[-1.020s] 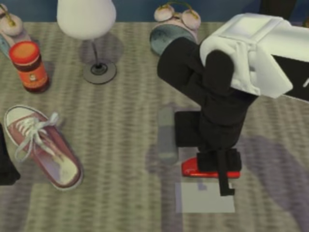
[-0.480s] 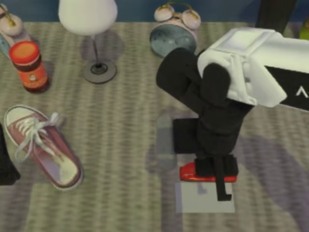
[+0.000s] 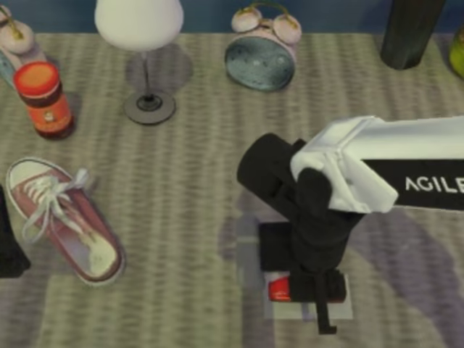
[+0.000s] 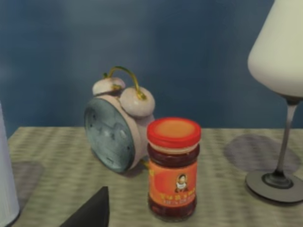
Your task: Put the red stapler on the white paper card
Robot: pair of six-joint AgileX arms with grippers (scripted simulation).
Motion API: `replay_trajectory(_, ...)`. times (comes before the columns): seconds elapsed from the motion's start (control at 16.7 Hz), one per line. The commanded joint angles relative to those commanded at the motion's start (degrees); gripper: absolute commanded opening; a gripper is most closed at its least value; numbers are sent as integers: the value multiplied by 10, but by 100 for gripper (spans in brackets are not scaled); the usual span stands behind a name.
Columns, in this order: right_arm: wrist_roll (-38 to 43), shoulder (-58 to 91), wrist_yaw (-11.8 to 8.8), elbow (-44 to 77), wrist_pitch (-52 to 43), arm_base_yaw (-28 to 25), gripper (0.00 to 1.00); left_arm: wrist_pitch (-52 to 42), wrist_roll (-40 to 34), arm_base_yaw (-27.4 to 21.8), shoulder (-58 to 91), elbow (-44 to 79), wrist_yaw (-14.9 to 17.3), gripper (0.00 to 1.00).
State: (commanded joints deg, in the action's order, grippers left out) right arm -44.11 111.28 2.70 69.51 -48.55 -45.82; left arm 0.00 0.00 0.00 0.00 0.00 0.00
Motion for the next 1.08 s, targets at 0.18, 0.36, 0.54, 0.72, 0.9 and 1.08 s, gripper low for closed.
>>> replay_trajectory(0.18, 0, 1, 0, -1, 1, 0, 0, 0, 0, 0, 0, 0, 0, 100)
replay_trajectory(0.36, 0, 1, 0, -1, 1, 0, 15, 0, 0, 0, 0, 0, 0, 100)
replay_trajectory(0.54, 0, 1, 0, -1, 1, 0, 38, 0, 0, 0, 0, 0, 0, 100)
replay_trajectory(0.72, 0, 1, 0, -1, 1, 0, 60, 0, 0, 0, 0, 0, 0, 100)
replay_trajectory(0.9, 0, 1, 0, -1, 1, 0, 83, 0, 0, 0, 0, 0, 0, 100)
replay_trajectory(1.08, 0, 1, 0, -1, 1, 0, 100, 0, 0, 0, 0, 0, 0, 100)
